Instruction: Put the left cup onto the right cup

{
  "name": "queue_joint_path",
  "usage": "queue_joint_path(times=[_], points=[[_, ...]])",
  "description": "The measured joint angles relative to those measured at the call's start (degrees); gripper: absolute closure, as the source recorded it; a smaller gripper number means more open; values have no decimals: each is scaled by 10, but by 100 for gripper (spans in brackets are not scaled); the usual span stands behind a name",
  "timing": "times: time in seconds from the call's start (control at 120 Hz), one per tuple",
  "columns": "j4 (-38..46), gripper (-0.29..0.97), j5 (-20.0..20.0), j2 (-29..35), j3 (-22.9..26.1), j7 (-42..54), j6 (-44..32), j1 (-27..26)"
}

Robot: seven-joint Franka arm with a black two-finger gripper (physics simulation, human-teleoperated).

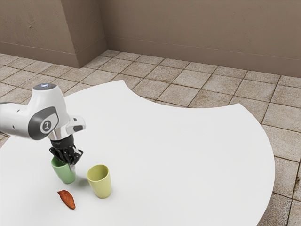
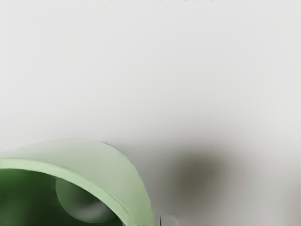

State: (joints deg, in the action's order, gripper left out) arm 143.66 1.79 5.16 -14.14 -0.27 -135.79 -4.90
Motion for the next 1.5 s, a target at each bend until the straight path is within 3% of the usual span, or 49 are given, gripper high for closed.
queue_joint_path(times=[0.175,0.408,0.758,1.017,1.2,1.5], points=[[-2,77,2,14,-10,-1,6,1],[-7,78,12,88,-2,-3,54,-1],[-58,78,-2,151,92,-4,202,-7],[-87,78,-24,168,165,-5,260,-8],[-101,78,-41,160,194,-5,265,-8],[-97,78,-55,141,196,-7,229,-8]])
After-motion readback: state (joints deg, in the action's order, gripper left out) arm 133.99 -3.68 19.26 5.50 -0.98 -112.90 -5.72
